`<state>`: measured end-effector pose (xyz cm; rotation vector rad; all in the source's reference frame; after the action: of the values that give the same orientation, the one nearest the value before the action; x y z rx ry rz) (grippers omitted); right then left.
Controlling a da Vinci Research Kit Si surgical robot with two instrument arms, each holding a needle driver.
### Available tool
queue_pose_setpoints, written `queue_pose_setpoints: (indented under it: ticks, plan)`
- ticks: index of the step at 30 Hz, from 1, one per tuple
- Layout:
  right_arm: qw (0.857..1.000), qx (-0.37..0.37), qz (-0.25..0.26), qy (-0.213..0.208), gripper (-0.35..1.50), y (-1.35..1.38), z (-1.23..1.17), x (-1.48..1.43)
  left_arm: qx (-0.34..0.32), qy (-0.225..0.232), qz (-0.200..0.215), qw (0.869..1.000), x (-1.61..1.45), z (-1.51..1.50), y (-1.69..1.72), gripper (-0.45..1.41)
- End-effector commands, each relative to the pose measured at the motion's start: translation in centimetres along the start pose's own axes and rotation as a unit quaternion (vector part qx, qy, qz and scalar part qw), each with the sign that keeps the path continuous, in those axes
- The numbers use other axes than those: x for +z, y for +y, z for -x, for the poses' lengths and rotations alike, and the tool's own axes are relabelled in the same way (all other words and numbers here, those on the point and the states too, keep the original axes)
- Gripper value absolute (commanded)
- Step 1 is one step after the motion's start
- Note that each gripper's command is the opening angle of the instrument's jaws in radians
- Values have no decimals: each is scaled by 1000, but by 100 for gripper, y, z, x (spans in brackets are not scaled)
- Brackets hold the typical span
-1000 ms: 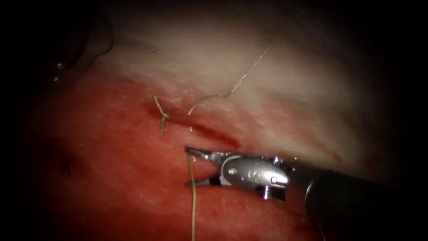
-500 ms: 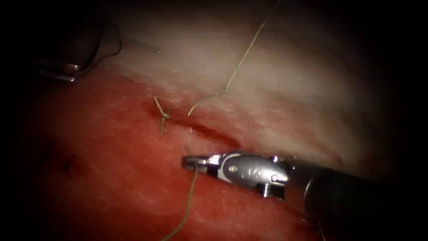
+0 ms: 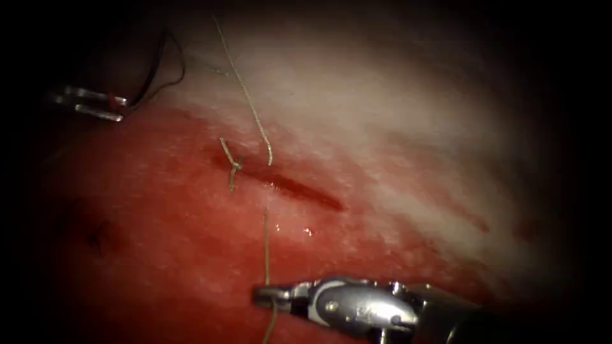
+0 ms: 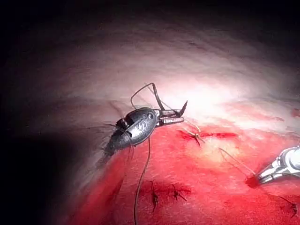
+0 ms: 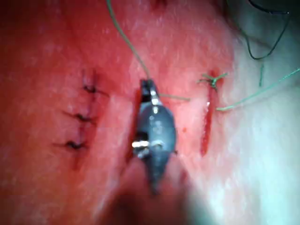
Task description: Wound Closure
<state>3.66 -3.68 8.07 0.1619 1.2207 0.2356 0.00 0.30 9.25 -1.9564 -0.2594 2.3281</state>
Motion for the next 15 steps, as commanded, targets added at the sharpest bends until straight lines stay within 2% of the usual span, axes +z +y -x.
queue_pose_setpoints:
  ticks: [1, 8, 15]
  plan:
    - [1000, -1, -6, -1, -35, -8, -3, 9, 1, 0, 1, 1000, 4, 6, -3, -45]
    - [1000, -4, -20, -1, -35, -30, -18, 5, 1, 1, 1, 1000, 4, 6, -4, -45]
    - [1000, -5, -25, -1, -35, -39, -26, 3, 1, 1, 1, 1000, 4, 6, -4, -45]
